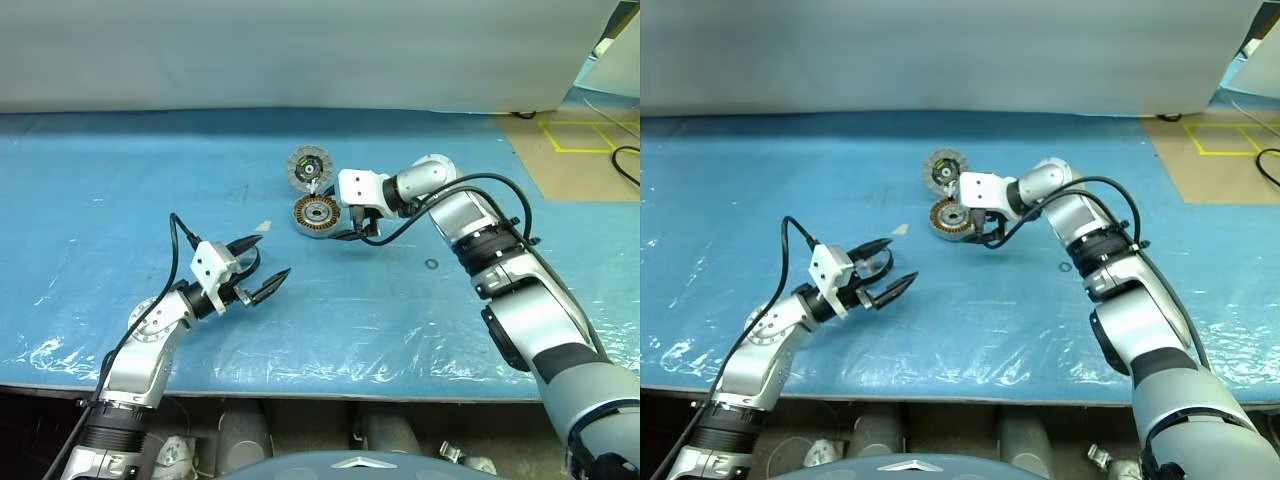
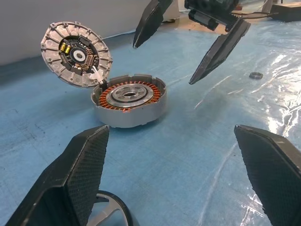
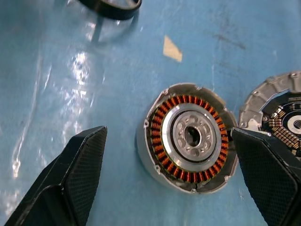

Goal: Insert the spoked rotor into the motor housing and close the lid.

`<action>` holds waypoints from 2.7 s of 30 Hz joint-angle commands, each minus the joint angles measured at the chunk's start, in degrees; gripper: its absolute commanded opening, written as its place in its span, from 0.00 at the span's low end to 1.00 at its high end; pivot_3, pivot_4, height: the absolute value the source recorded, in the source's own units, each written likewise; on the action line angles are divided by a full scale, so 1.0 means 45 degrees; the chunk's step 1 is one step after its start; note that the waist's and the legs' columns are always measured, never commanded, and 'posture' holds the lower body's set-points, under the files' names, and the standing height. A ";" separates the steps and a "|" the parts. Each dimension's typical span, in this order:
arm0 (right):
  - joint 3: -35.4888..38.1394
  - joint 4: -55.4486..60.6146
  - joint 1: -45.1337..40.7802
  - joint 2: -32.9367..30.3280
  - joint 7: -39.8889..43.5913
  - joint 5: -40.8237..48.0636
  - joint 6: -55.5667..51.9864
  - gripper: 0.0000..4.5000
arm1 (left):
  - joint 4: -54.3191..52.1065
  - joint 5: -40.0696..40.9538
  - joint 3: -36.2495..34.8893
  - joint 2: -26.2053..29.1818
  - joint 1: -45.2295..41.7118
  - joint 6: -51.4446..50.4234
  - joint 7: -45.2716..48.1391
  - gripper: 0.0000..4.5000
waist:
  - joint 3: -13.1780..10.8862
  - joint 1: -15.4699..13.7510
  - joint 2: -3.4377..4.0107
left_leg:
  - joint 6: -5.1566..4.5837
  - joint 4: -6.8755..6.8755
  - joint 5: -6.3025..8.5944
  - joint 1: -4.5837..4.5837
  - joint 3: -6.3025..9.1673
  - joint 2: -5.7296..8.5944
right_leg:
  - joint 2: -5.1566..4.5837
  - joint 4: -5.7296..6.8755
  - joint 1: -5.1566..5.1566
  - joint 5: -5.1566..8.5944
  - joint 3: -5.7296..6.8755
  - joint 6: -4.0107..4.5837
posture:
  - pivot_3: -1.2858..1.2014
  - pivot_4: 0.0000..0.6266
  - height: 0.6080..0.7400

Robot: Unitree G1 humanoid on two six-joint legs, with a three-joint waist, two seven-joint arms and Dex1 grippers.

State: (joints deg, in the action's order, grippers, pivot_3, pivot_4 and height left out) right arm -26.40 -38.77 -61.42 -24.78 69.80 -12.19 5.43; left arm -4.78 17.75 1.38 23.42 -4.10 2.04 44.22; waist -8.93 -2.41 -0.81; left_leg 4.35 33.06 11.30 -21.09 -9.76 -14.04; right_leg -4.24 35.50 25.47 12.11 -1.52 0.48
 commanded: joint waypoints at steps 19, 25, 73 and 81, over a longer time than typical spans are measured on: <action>-0.1136 -0.5102 -0.2054 0.1382 -0.1500 -0.2692 0.4677 0.14 | -0.0844 0.0074 -0.0260 0.0015 0.0246 0.0058 -0.0566 1.00 | 0.0000 0.0016 0.0001 | -0.0039 0.0030 0.0020 -0.0030 -0.0014 -0.0025 | 0.0002 0.0052 0.0062 0.0000 0.0004 0.0007 | 0.52 0.24 1.00; -0.0947 -0.4976 -0.2131 0.1454 -0.1629 -0.2712 0.4978 0.00 | -0.0924 0.0110 -0.0319 0.0064 0.0332 0.0046 -0.0558 1.00 | -0.0002 0.0009 0.0004 | -0.0041 0.0037 0.0019 -0.0050 -0.0014 -0.0028 | 0.0003 0.0057 0.0082 0.0000 0.0004 0.0009 | 0.52 0.24 1.00; 0.0685 0.4858 0.2117 -0.1366 0.4601 0.3191 -0.0580 0.57 | -0.0964 0.0145 0.0198 -0.0198 -0.0268 -0.0475 0.0007 1.00 | 0.0001 -0.0045 -0.0002 | -0.0086 0.0063 -0.0008 -0.0082 -0.0014 -0.0035 | 0.0007 0.0083 0.0114 -0.0004 0.0002 0.0007 | 0.52 0.24 1.00; 0.3415 0.6705 0.4324 -0.1818 0.1201 0.4438 -0.3925 0.57 | -0.0879 0.0188 0.0843 -0.0621 -0.0382 -0.0527 0.0359 1.00 | 0.0003 -0.0099 -0.0005 | -0.0065 0.0062 -0.0017 -0.0070 -0.0013 -0.0010 | 0.0007 0.0079 0.0097 -0.0005 -0.0008 0.0005 | 0.52 0.24 1.00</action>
State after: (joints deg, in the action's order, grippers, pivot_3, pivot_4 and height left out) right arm -15.61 -12.46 -42.82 -32.55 78.86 4.57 -7.83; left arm -7.64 17.92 4.68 20.73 -5.59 -0.59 45.23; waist -8.92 -2.85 -0.83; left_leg 4.09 33.33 11.20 -21.41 -9.82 -14.04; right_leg -4.22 35.85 25.91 12.08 -1.57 0.50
